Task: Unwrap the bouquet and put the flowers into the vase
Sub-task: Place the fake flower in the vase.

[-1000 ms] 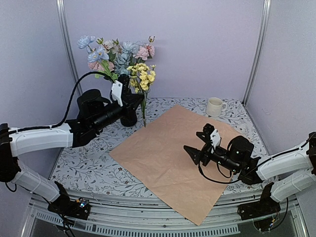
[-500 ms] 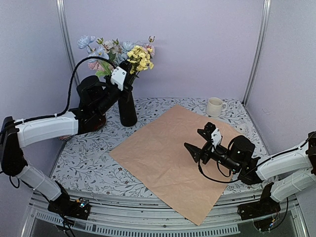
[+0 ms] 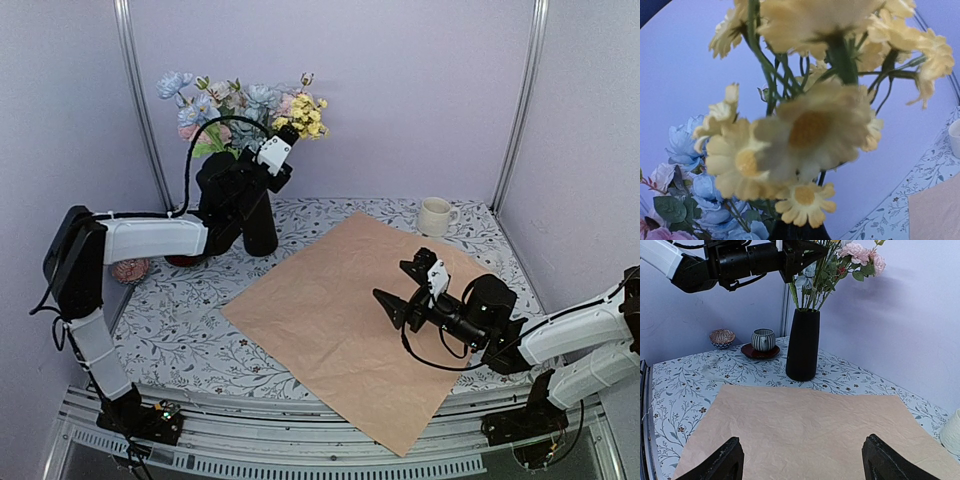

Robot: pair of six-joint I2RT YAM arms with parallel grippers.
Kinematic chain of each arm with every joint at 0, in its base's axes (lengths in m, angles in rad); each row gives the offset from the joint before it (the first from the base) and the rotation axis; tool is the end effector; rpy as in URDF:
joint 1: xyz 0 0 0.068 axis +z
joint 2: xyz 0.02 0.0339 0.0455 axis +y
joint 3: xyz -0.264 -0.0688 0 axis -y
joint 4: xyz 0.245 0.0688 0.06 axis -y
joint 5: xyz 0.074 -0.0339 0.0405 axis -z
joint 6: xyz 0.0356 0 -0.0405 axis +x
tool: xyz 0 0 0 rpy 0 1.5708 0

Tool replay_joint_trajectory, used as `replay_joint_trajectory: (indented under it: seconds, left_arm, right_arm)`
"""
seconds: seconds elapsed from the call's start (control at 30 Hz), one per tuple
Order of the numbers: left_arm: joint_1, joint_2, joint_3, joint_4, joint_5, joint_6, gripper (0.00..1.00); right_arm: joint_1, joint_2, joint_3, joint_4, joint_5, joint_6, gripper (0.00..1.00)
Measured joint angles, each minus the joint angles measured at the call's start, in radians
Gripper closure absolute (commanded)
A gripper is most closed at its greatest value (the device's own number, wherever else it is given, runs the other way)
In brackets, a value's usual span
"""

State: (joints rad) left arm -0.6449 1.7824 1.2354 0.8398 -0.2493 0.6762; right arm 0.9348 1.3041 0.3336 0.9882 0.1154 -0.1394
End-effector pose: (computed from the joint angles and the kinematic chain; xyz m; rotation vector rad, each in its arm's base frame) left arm 0.3408 -0.2453 0.3267 0.6108 1.1357 0.1861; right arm 0.1504 0.1968 0.2018 -0.7265 1.4011 0.5372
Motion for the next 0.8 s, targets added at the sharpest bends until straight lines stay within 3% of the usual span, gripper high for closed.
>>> replay_joint_trajectory:
  seconds: [0.43,0.8]
  left_arm:
    - [0.055,0.114,0.109,0.013,-0.073,0.006,1.0]
    - [0.075,0.12,0.092,-0.013,-0.066,-0.155,1.0]
  right_arm:
    - [-0.002,0.002,0.0,0.0,-0.006,-0.008,0.16]
    - [-0.006,0.012,0.0,0.0,-0.019,-0.008,0.16]
